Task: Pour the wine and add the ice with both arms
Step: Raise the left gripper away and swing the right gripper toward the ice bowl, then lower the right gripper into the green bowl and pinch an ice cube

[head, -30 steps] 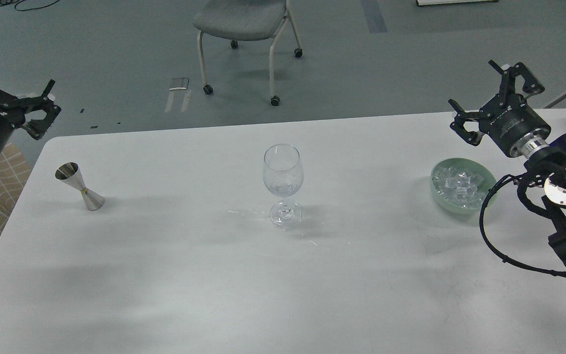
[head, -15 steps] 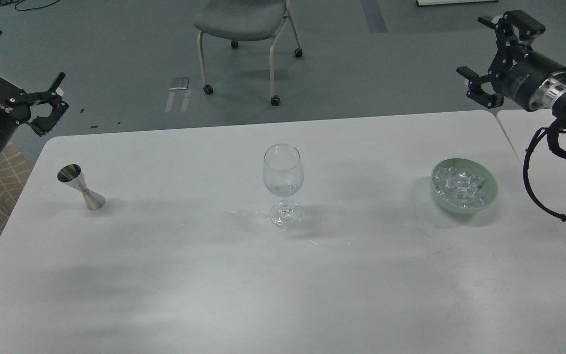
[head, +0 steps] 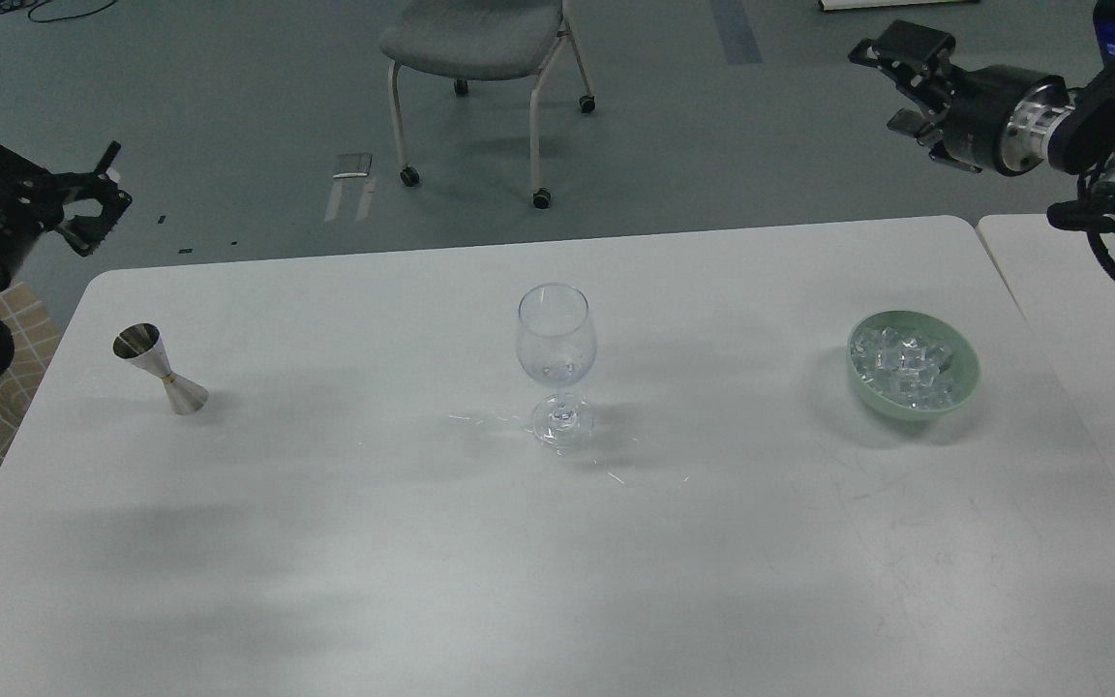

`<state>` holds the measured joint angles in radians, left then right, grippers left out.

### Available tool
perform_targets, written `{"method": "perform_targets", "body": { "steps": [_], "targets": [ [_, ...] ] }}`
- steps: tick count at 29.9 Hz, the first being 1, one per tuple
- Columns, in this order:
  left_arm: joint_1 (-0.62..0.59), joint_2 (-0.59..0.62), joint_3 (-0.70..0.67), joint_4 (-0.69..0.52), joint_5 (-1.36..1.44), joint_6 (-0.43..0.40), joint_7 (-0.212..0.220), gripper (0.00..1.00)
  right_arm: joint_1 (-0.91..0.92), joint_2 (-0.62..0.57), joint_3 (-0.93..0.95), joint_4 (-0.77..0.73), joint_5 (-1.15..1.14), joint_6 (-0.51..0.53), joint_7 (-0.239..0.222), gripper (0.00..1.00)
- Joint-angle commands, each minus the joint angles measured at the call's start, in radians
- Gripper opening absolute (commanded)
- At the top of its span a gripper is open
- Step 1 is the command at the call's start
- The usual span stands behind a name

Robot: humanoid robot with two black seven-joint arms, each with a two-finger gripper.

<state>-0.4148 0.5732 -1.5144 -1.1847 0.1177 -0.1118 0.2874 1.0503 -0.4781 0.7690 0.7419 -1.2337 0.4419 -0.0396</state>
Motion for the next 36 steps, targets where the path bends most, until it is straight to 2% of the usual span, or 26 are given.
{"method": "perform_targets", "body": {
  "steps": [1, 3, 5, 8, 11, 16, 21, 29, 36],
  "targets": [
    [-0.005, -0.022, 0.011, 0.005, -0.004, -0.014, 0.042, 0.90, 0.098, -0.045, -0.166, 0.027, -0.130, 0.001, 0.000, 1.00],
    [0.001, -0.044, 0.010, 0.005, -0.003, -0.041, 0.041, 0.89, 0.145, -0.101, -0.285, 0.079, -0.135, 0.011, 0.004, 1.00],
    [0.008, -0.049, 0.010, 0.007, -0.003, -0.078, 0.020, 0.90, 0.187, -0.167, -0.455, 0.175, -0.142, 0.012, 0.020, 1.00],
    [0.024, -0.035, 0.011, 0.002, -0.003, -0.089, -0.017, 0.93, 0.217, -0.192, -0.603, 0.232, -0.153, 0.012, 0.018, 1.00],
    [0.044, 0.005, 0.022, -0.001, -0.003, -0.109, -0.024, 0.97, 0.212, -0.247, -0.677, 0.287, -0.151, 0.011, 0.006, 0.98],
    [0.048, 0.014, 0.025, -0.001, -0.004, -0.112, -0.019, 0.97, 0.126, -0.355, -0.701, 0.425, -0.151, 0.011, -0.038, 0.98],
    [0.050, 0.014, 0.019, -0.030, -0.004, -0.103, -0.022, 0.98, 0.062, -0.480, -0.703, 0.525, -0.147, 0.012, -0.037, 0.99],
    [0.054, 0.020, 0.017, -0.052, -0.004, -0.101, -0.022, 0.98, -0.027, -0.481, -0.697, 0.531, -0.155, 0.011, -0.042, 0.98],
    [0.059, 0.050, 0.017, -0.091, -0.003, -0.100, -0.022, 0.98, -0.052, -0.425, -0.689, 0.522, -0.170, 0.000, -0.043, 0.94]
  ]
}}
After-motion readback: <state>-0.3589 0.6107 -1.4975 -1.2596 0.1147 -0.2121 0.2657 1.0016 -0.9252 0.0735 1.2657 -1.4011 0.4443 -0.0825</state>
